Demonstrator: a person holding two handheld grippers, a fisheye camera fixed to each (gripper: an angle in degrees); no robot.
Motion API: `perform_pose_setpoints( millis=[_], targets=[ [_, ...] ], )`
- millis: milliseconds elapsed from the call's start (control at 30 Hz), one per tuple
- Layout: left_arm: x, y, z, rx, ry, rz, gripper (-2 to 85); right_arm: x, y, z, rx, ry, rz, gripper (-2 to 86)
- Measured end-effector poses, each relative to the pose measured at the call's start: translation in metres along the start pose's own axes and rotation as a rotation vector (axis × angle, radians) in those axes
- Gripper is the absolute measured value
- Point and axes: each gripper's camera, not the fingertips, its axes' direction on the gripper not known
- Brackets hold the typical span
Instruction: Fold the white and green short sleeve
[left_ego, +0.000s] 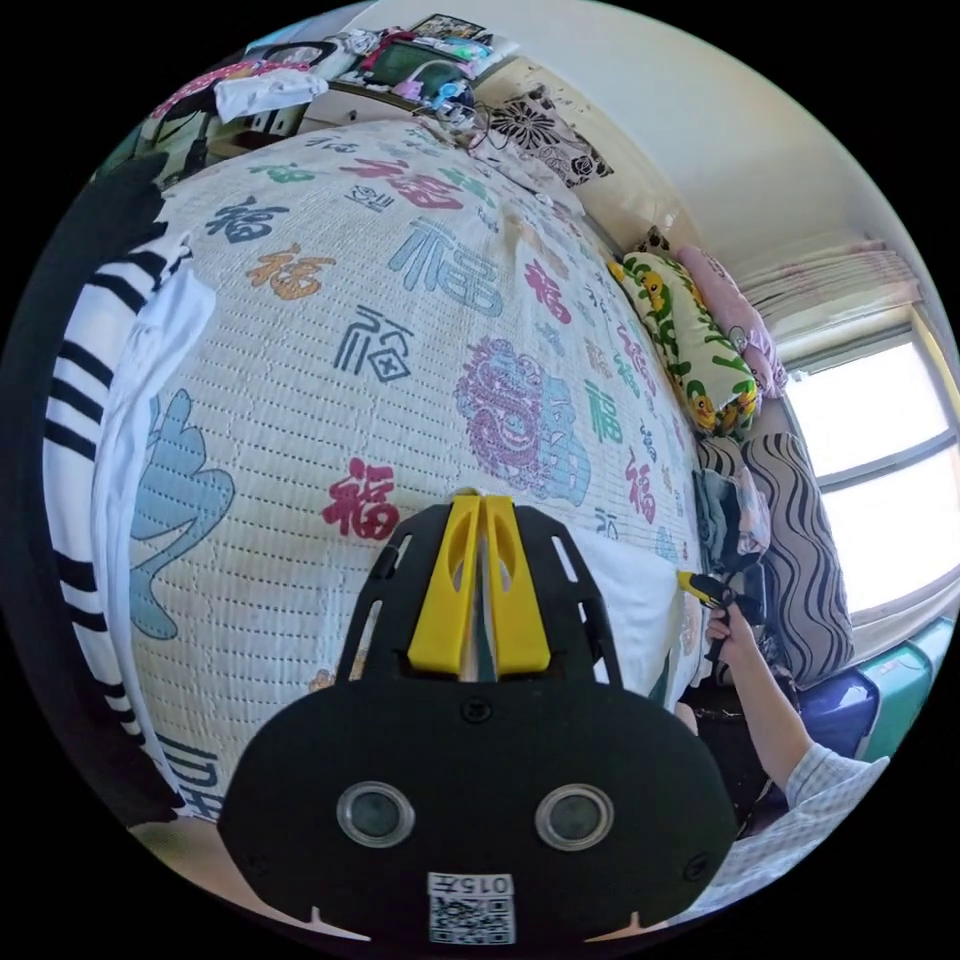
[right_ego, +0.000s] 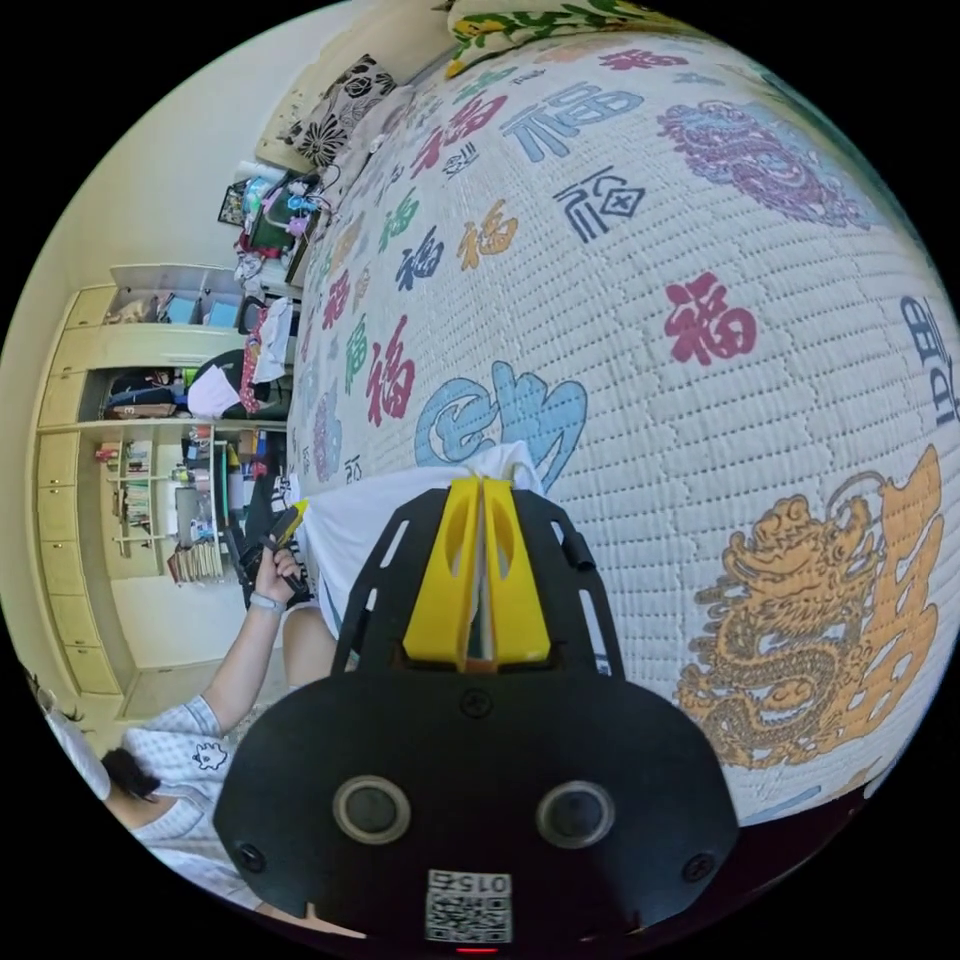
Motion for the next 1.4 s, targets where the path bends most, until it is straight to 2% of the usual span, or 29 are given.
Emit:
perform_pose_setpoints(
  millis=[167,233,333,400,533,600,667,767,867,933,1033,1200,1400],
  targets=[
    [-0.024,-0.003,0.008,0.037,0.019,-0.059,0.2,0.033,0.003,0.034,0.076,-0.114,0.060,-0.5],
    [-0.031,0.000,-0.003,0.065,-0.017,-0.070,0.9,0.047,0.011,0.035,0.143,-0.096,0.102,-0.5],
    [-0.025,0.007,-0.017,0.046,-0.008,0.021,3.5,0.045,0.030,0.039,0.230,-0.150,-0.015,-0.6],
    [0.000,0.016,-0.010,0.004,0.031,0.152,4.3,0.018,0.040,0.075,0.143,-0.120,-0.180,-0.6],
    [0.033,0.021,0.036,-0.101,0.037,0.295,4.1,-0.013,0.051,0.173,-0.072,-0.031,-0.318,-0.6],
    [0.029,0.017,0.065,-0.164,-0.078,0.291,1.8,-0.003,0.053,0.232,-0.173,0.125,-0.277,-0.7],
    [0.013,0.014,0.076,-0.196,-0.217,0.258,0.7,0.010,0.057,0.255,-0.166,0.155,-0.287,-0.7],
    [-0.015,0.004,0.064,-0.214,-0.196,0.173,0.8,0.033,0.058,0.270,-0.134,0.181,-0.168,-0.6],
    [-0.039,0.013,0.017,-0.110,-0.295,0.122,4.0,0.027,0.062,0.284,-0.145,0.271,-0.218,-0.2],
    [-0.055,0.026,-0.006,-0.114,-0.255,0.110,9.3,0.010,0.063,0.296,-0.148,0.248,-0.285,0.3],
    [-0.075,0.050,-0.018,-0.294,-0.273,0.151,10.7,-0.043,0.061,0.337,-0.164,0.239,-0.472,2.3],
    [-0.107,0.071,0.005,-0.446,-0.135,0.096,10.7,-0.157,0.049,0.479,-0.310,0.224,-0.789,5.7],
    [-0.129,0.063,0.069,-0.663,-0.239,0.109,9.3,-0.239,0.040,0.651,-0.483,0.382,-0.960,8.1]
  ],
)
